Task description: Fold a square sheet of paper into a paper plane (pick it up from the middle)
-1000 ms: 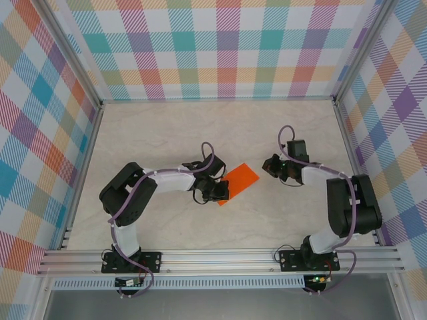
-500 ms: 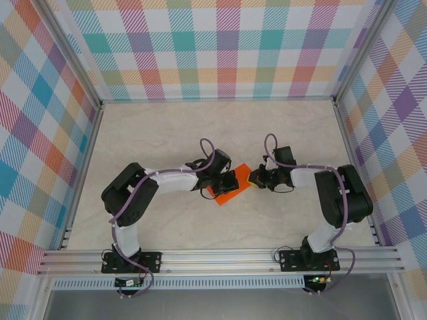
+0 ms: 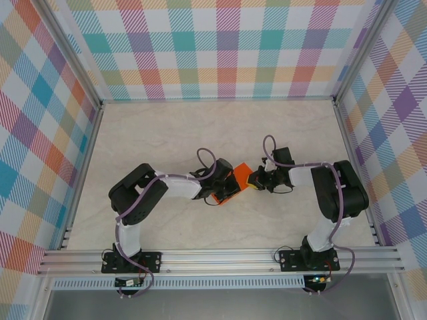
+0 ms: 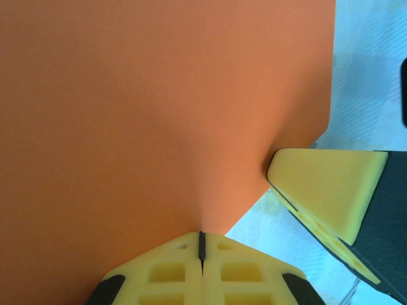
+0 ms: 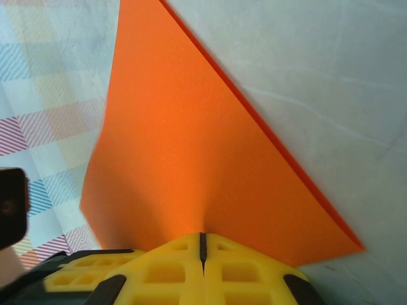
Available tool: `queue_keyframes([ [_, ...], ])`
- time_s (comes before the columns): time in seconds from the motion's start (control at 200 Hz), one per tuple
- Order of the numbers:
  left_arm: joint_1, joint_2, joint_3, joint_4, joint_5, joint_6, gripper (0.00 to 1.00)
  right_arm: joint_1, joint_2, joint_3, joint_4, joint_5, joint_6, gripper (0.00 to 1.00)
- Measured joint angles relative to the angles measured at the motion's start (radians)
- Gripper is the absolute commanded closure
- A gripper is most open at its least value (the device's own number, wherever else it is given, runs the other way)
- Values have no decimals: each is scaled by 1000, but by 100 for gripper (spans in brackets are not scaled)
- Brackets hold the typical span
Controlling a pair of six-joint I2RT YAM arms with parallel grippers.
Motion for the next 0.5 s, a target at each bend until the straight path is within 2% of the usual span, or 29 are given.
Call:
queue_keyframes([
  [0.275, -19, -14, -72, 118, -55, -69, 100, 0, 1, 9, -16, 15, 0, 100],
  [0.5, -32, -84, -200, 201, -116, -122, 100, 5, 9, 31, -51, 30, 5, 100],
])
